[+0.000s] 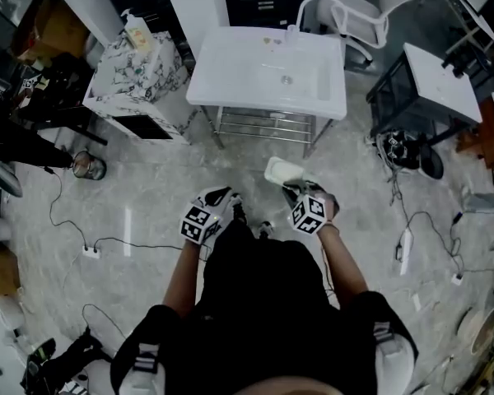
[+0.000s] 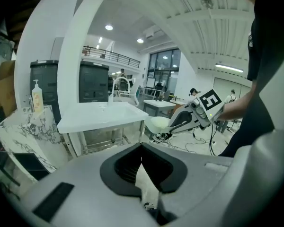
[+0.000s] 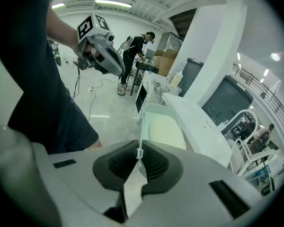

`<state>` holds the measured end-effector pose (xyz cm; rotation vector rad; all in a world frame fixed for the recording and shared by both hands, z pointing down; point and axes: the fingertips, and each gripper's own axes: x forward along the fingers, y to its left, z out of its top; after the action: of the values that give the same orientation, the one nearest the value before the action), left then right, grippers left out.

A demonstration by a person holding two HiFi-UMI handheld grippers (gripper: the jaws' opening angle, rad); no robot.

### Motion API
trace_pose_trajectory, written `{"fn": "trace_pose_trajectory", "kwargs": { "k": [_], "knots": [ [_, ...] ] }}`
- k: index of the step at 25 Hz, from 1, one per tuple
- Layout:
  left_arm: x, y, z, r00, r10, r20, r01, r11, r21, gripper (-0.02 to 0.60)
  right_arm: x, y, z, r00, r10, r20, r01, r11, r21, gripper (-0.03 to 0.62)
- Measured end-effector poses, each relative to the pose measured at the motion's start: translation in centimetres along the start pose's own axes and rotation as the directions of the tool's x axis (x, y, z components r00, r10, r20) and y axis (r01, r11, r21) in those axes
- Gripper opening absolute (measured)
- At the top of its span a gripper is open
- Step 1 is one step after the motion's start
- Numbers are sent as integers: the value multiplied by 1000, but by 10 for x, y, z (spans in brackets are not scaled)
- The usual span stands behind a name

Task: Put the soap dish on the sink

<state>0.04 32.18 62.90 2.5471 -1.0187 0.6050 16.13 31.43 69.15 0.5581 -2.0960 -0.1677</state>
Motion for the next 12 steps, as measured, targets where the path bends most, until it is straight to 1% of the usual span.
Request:
{"fn": "trace_pose_trajectory", "kwargs": {
  "k": [12],
  "knots": [
    [-1, 13, -4, 1000, 10, 8, -10, 1000, -24, 0, 9, -9, 7, 1000, 5, -15, -5, 1000, -17, 15]
  ]
}}
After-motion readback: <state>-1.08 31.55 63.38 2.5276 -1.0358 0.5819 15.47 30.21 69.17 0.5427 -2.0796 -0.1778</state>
